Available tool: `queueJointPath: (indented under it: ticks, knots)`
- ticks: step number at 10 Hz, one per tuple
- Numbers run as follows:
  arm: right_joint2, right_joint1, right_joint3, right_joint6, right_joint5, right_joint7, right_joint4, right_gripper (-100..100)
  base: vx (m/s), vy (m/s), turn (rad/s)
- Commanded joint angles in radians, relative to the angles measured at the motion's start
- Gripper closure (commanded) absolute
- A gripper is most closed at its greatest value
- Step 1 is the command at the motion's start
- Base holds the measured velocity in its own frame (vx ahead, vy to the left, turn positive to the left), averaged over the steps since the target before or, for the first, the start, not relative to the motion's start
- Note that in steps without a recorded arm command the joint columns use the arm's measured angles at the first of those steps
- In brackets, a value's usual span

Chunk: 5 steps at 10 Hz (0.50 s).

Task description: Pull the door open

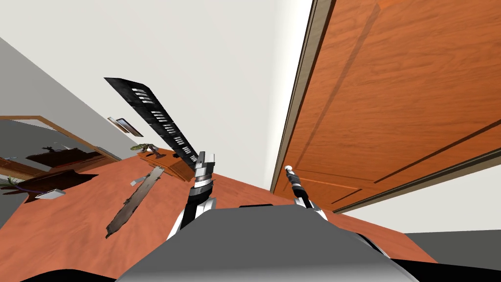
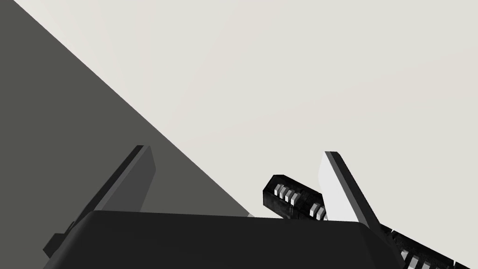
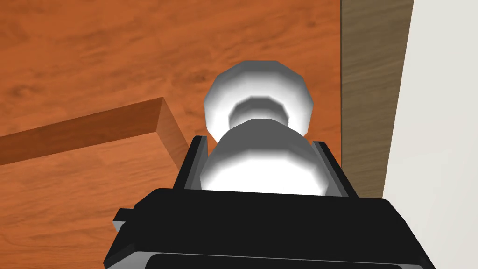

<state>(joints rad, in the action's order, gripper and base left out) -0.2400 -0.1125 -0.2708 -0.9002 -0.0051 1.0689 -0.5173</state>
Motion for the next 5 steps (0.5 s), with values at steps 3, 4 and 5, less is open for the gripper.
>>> queueJointPath:
  ticks: [3, 4, 5]
  knots:
    - [0.002, 0.003, -0.001, 0.003, -0.017, -0.103, -0.001, 100, -0.045, -0.015, 0.077]
    - [0.001, 0.003, -0.002, 0.003, -0.022, -0.131, -0.001, 100, -0.046, -0.018, 0.069]
    - [0.001, 0.003, -0.002, 0.004, -0.027, -0.159, 0.0, 100, -0.047, -0.016, 0.068]
